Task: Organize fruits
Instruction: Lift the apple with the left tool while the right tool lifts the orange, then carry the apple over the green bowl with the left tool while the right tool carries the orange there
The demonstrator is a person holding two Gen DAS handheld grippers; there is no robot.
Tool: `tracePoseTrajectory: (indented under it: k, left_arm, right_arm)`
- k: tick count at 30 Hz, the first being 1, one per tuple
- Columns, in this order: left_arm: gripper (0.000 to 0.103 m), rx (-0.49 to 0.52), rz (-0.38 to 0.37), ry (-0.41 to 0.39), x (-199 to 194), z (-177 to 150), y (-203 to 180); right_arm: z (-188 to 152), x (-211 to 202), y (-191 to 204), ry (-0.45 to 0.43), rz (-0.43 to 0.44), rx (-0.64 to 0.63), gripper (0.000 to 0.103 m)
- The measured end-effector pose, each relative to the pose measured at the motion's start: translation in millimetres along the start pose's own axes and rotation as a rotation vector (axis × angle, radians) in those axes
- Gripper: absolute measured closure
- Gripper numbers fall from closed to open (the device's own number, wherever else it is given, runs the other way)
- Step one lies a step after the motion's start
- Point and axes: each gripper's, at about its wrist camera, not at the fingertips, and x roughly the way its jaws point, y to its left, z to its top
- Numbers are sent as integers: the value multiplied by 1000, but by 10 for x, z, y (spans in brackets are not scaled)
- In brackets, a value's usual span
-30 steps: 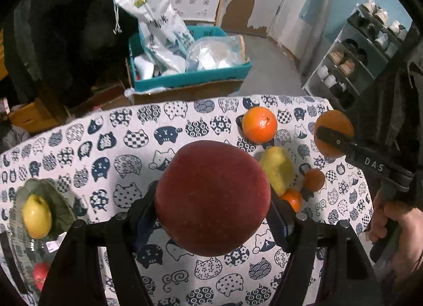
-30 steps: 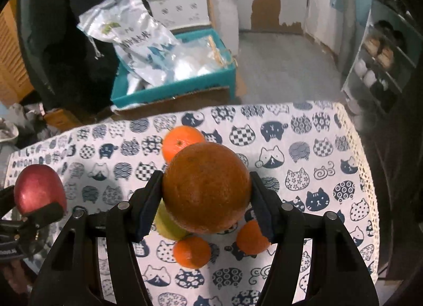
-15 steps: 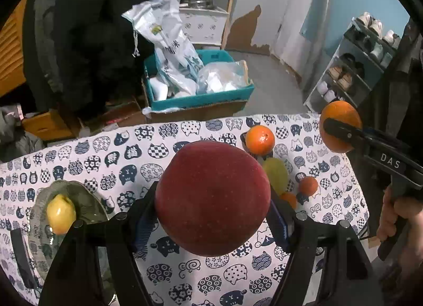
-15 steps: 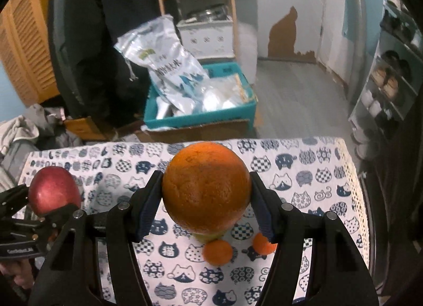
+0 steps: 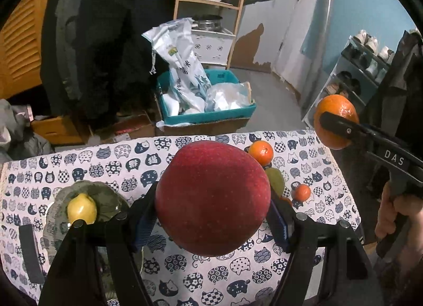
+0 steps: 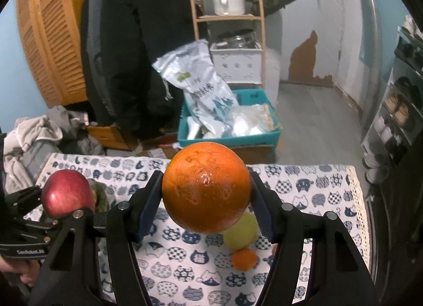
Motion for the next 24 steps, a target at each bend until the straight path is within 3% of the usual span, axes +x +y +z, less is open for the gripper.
tracePoseTrajectory:
  k: [10,24]
  left_arm:
    - [28,-24,21,-41,-292,-55,238]
    - [28,-101,63,-52,-472,-224,756]
  right_arm:
    - [106,-90,406,-26,69,-58,39]
    - [178,86,1078,-7,162,-143,39]
